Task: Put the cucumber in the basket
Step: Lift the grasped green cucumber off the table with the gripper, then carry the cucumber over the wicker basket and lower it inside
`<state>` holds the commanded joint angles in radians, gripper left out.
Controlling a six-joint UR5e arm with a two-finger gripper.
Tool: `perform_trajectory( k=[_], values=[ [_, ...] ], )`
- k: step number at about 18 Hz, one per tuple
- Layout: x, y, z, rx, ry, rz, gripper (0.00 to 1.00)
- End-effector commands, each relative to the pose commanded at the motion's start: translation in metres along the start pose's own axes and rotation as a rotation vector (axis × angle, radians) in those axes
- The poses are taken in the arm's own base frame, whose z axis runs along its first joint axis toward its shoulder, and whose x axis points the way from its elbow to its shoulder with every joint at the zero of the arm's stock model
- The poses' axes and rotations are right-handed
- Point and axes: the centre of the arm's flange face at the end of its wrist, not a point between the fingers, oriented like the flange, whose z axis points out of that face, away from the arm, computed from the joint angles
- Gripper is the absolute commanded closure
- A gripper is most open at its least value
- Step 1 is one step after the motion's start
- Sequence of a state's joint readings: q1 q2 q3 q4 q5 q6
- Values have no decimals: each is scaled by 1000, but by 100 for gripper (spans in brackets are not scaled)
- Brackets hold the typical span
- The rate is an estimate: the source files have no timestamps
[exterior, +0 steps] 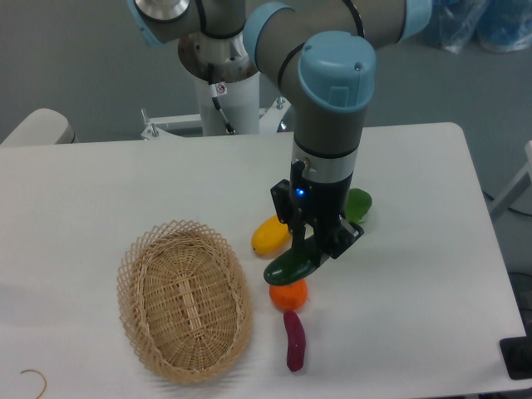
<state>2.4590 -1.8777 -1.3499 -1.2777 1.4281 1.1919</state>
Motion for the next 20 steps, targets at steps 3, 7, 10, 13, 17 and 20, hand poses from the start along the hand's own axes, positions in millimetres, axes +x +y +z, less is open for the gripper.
perform_trajectory(
  k=[3, 7, 10, 13, 17, 20],
  values=[
    [14, -12, 4, -4, 22, -32, 67],
    [46, -45, 15, -9, 49, -134, 67],
    [75, -69, 30, -21, 75, -252, 67],
    [101, -88, 53, -70, 91, -348, 67],
    [120, -119, 99, -162, 33, -496, 67],
    [126, -134, 129, -181, -54, -628, 67]
  ],
)
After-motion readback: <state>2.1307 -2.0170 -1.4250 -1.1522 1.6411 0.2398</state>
